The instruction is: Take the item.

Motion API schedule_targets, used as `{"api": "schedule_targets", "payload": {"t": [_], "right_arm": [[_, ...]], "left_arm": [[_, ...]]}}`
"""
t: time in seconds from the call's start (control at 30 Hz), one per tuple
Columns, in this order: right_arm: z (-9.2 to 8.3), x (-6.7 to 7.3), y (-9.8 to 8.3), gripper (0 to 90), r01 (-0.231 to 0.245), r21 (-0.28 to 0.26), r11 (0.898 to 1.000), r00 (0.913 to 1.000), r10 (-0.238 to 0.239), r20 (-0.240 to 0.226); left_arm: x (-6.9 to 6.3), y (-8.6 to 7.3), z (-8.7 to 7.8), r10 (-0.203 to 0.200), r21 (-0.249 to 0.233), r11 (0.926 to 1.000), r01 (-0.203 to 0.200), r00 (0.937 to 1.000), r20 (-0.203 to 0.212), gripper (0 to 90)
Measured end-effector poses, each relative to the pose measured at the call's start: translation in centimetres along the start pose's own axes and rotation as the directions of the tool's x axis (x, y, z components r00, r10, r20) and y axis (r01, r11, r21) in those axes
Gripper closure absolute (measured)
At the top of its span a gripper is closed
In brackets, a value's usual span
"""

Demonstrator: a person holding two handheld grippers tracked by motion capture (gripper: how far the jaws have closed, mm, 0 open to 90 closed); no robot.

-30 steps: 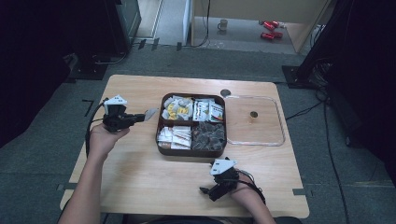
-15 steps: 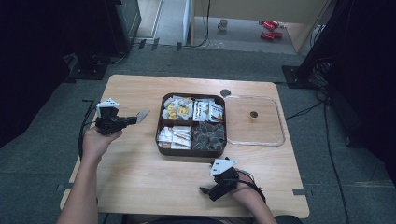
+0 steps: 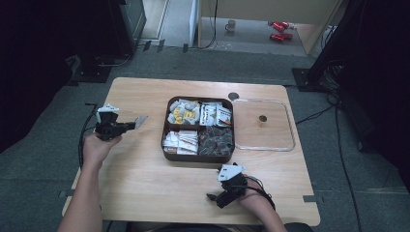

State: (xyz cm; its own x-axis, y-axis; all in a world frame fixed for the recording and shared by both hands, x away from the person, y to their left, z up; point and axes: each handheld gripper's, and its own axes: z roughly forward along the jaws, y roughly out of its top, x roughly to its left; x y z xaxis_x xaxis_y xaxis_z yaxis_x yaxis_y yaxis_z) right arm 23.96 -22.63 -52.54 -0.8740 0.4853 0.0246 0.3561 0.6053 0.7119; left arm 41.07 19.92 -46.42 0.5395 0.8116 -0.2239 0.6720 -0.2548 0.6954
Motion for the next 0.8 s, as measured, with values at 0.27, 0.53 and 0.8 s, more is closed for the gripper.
{"api": "schedule_targets", "payload": {"t": [0.27,0.53,0.8], "right_arm": [[0.0,0.0,0.0,0.0,-0.001,0.001,1.0,1.0,0.001,0.0],[0.0,0.0,0.0,0.0,0.0,0.001,1.0,1.0,0.0,-0.001],[0.0,0.0,0.0,0.0,0.001,0.0,1.0,1.0,-0.001,-0.002]], "left_arm": [[0.5,-0.4,1.6,0.034,0.023,0.9992,-0.033,0.9984,-0.045,90.0],[-0.3,-0.5,2.6,0.073,0.045,0.9964,-0.072,0.9969,-0.028,90.0],[-0.1,-0.8,3.7,0.027,0.037,0.9989,-0.028,0.9991,0.034,89.7]]}}
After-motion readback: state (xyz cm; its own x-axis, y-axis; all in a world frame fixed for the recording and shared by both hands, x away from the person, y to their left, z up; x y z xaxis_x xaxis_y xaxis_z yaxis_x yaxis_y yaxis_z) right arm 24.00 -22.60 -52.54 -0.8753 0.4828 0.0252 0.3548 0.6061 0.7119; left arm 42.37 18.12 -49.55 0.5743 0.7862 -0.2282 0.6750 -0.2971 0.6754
